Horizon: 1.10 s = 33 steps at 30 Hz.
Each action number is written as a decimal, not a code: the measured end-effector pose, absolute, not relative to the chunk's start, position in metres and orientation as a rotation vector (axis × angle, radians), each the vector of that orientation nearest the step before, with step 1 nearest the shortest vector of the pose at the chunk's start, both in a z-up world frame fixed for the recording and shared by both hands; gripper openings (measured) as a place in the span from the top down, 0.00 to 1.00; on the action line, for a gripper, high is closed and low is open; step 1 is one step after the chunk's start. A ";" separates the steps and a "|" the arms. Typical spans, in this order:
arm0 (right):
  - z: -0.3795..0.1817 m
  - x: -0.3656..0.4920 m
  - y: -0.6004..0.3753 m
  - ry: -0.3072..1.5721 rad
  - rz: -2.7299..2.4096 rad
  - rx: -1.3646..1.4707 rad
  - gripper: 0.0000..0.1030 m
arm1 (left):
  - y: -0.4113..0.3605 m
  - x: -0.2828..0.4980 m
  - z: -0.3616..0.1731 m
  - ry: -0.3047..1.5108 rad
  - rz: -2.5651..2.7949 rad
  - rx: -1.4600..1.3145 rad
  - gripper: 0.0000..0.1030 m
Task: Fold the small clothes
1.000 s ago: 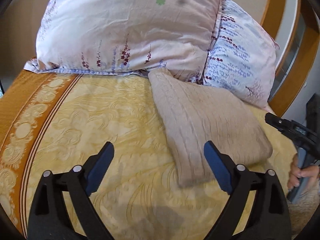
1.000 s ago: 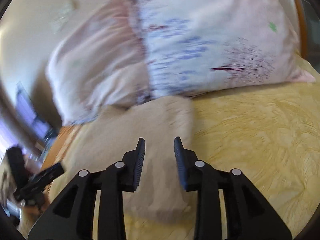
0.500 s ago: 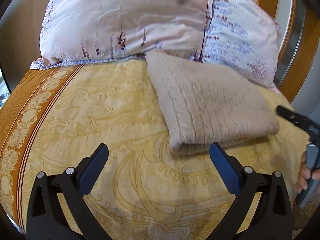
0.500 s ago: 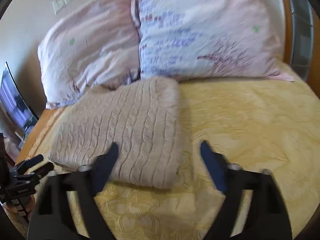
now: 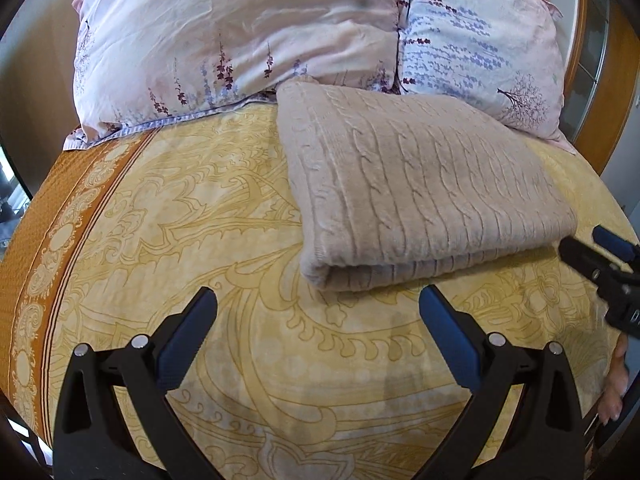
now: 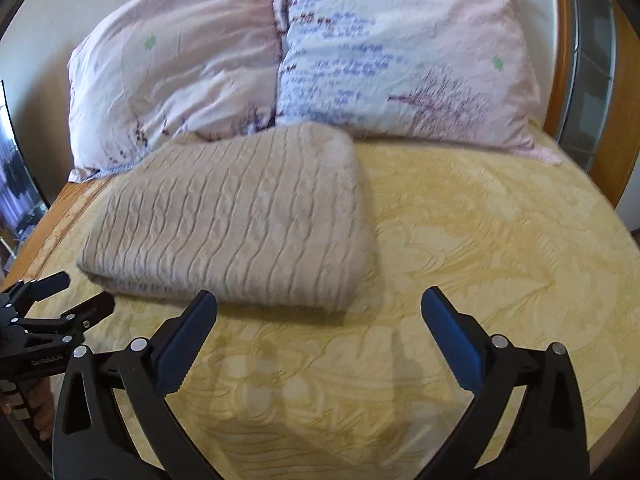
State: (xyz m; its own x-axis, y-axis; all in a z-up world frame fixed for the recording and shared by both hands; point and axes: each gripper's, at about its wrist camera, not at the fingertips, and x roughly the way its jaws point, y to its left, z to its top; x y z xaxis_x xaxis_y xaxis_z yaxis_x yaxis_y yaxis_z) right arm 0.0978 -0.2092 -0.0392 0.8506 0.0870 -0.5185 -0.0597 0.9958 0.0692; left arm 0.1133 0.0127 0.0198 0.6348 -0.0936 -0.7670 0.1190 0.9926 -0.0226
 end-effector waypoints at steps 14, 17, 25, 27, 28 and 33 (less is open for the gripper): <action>-0.059 0.106 -0.190 0.653 0.033 -0.002 0.01 | 0.003 0.120 0.006 0.939 -0.130 0.046 0.02; -0.062 0.109 -0.190 0.667 0.018 -0.001 0.01 | 0.002 0.120 0.006 0.938 -0.128 0.054 0.02; -0.062 0.109 -0.189 0.664 0.001 -0.012 0.01 | 0.001 0.121 0.005 0.934 -0.130 0.063 0.02; -0.062 0.109 -0.189 0.663 0.001 -0.012 0.01 | 0.001 0.121 0.005 0.934 -0.131 0.063 0.02; -0.062 0.109 -0.188 0.663 0.001 -0.012 0.01 | 0.001 0.121 0.005 0.934 -0.130 0.063 0.02; -0.062 0.108 -0.189 0.663 0.002 -0.012 0.01 | 0.001 0.121 0.005 0.934 -0.130 0.062 0.02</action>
State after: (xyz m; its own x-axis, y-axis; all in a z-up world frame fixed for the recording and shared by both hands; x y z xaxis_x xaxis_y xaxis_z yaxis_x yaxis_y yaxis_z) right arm 0.1083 -0.1885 -0.0622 0.7881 -0.0022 -0.6156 -0.0058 0.9999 -0.0109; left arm 0.1214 0.0007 0.0052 0.5873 -0.0847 -0.8049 0.1387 0.9903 -0.0030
